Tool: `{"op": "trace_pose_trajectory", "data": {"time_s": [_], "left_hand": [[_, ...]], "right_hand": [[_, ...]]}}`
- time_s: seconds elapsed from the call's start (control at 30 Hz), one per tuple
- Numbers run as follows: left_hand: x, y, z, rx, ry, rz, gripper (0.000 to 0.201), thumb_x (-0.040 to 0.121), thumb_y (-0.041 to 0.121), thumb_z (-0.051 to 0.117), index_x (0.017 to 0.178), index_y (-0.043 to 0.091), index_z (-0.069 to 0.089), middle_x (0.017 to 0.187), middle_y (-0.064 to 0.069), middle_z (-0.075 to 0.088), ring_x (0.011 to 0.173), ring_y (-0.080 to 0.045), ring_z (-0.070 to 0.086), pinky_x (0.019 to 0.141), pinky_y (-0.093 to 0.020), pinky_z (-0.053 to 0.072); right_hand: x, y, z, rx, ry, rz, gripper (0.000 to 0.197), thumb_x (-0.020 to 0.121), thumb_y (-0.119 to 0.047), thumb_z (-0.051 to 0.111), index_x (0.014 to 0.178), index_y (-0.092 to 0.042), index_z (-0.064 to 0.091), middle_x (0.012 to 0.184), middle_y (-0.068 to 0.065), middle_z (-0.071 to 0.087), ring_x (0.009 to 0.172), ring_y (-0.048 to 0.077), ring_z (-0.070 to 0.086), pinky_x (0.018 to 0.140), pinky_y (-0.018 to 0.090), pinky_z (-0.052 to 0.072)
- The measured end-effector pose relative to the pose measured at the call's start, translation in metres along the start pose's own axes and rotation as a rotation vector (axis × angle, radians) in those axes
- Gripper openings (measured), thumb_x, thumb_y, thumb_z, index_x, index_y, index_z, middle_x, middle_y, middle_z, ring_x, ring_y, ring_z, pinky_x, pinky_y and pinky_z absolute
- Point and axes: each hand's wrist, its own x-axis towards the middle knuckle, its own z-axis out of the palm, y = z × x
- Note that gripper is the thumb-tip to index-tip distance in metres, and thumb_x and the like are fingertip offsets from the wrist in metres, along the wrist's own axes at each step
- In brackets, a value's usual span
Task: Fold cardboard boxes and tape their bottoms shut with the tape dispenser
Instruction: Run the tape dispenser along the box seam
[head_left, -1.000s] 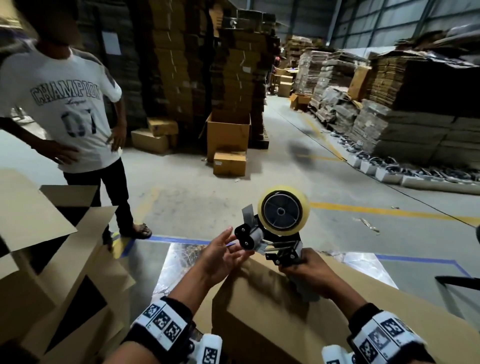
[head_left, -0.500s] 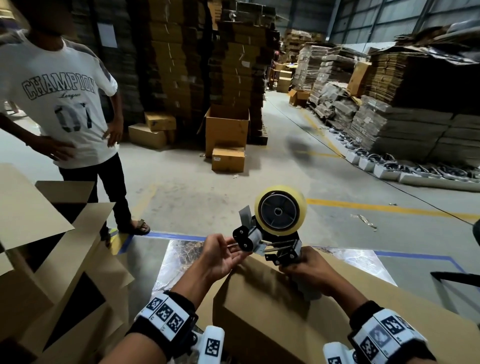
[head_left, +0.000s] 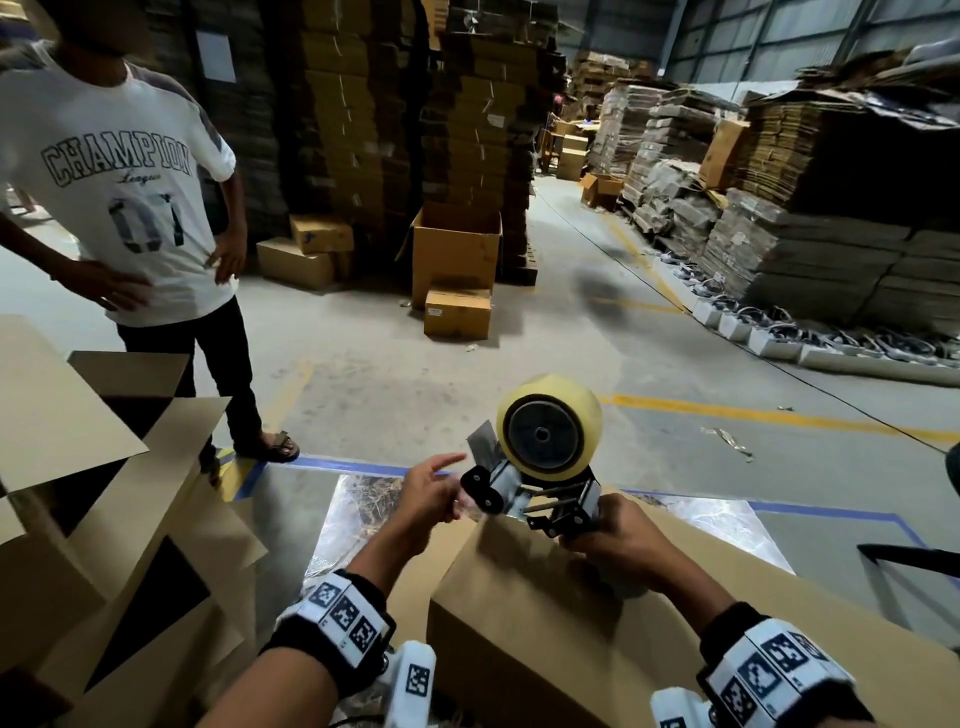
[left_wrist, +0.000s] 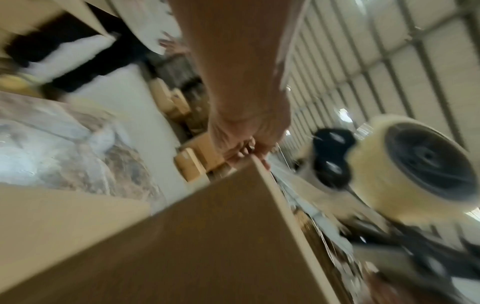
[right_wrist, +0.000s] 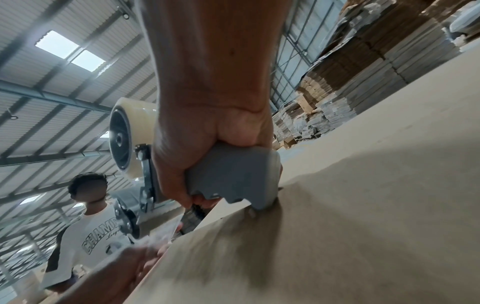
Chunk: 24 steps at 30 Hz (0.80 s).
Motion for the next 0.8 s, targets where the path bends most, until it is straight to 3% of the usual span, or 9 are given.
{"op": "trace_pose_trajectory", "data": {"time_s": [0.07,0.27,0.37,0.43,0.53,0.63,0.73,0.8], "left_hand": [[0.008,-0.002,-0.017,-0.018,0.073,0.001,0.032,0.095,-0.001,0.055,0.122,0.016,0.062,0.062,-0.009,0.058,0.049,-0.016,0.045,0.043,-0.024,0.036],[0.021,-0.004,-0.027,0.006,-0.036,0.013,0.038,0.097,0.002,0.056,0.13,0.02,0.057,0.065,-0.011,0.056,0.05,-0.016,0.047,0.043,-0.024,0.038],[0.02,-0.013,-0.027,-0.014,-0.053,0.007,0.038,0.097,0.003,0.055,0.131,0.021,0.055,0.066,-0.011,0.058,0.05,-0.016,0.048,0.045,-0.025,0.039],[0.021,-0.025,-0.025,-0.019,-0.067,-0.008,0.04,0.097,0.004,0.057,0.133,0.019,0.054,0.065,-0.01,0.058,0.051,-0.016,0.048,0.046,-0.025,0.039],[0.017,-0.043,-0.018,0.019,-0.064,-0.025,0.041,0.097,0.004,0.056,0.135,0.019,0.052,0.065,-0.009,0.059,0.052,-0.016,0.049,0.047,-0.025,0.039],[0.014,-0.063,-0.007,0.102,-0.096,-0.016,0.042,0.097,0.003,0.055,0.132,0.025,0.054,0.066,-0.006,0.063,0.052,-0.013,0.051,0.048,-0.025,0.042],[0.015,-0.079,0.008,0.281,-0.141,0.071,0.041,0.093,0.013,0.059,0.122,0.042,0.059,0.104,-0.006,0.072,0.078,-0.018,0.067,0.072,-0.038,0.055],[0.015,-0.085,0.011,0.403,-0.19,0.104,0.043,0.087,0.027,0.058,0.127,0.045,0.058,0.115,-0.008,0.069,0.08,-0.012,0.063,0.074,-0.033,0.05]], "right_hand": [[-0.002,0.002,-0.006,0.028,0.017,0.012,0.01,0.076,-0.007,0.076,0.085,-0.008,0.07,0.081,0.014,0.071,0.074,0.023,0.068,0.067,0.041,0.054],[-0.001,0.013,-0.009,0.01,0.015,0.005,0.015,0.072,-0.011,0.076,0.085,-0.008,0.07,0.079,0.013,0.07,0.078,0.03,0.068,0.07,0.049,0.054],[-0.001,0.014,-0.008,-0.025,0.026,0.007,0.016,0.074,-0.009,0.076,0.086,-0.002,0.068,0.078,0.018,0.068,0.075,0.032,0.066,0.064,0.045,0.052],[-0.001,0.016,-0.008,-0.039,0.027,0.023,0.016,0.076,-0.009,0.076,0.087,-0.001,0.068,0.08,0.019,0.069,0.072,0.029,0.066,0.062,0.038,0.05],[-0.002,0.018,-0.006,-0.061,0.013,0.04,0.014,0.075,-0.012,0.079,0.084,-0.008,0.069,0.076,0.011,0.07,0.063,0.014,0.063,0.057,0.027,0.048],[-0.004,0.019,-0.002,-0.084,0.001,0.07,0.015,0.07,-0.016,0.083,0.076,-0.015,0.07,0.07,0.001,0.07,0.058,0.005,0.06,0.055,0.024,0.047],[-0.005,0.019,0.0,-0.09,0.006,0.09,0.017,0.068,-0.02,0.085,0.077,-0.019,0.07,0.071,-0.001,0.07,0.06,0.006,0.06,0.056,0.024,0.047],[-0.006,0.017,0.0,-0.138,0.0,0.076,0.018,0.069,-0.023,0.085,0.079,-0.02,0.07,0.075,0.0,0.071,0.066,0.011,0.063,0.059,0.027,0.049]]}}
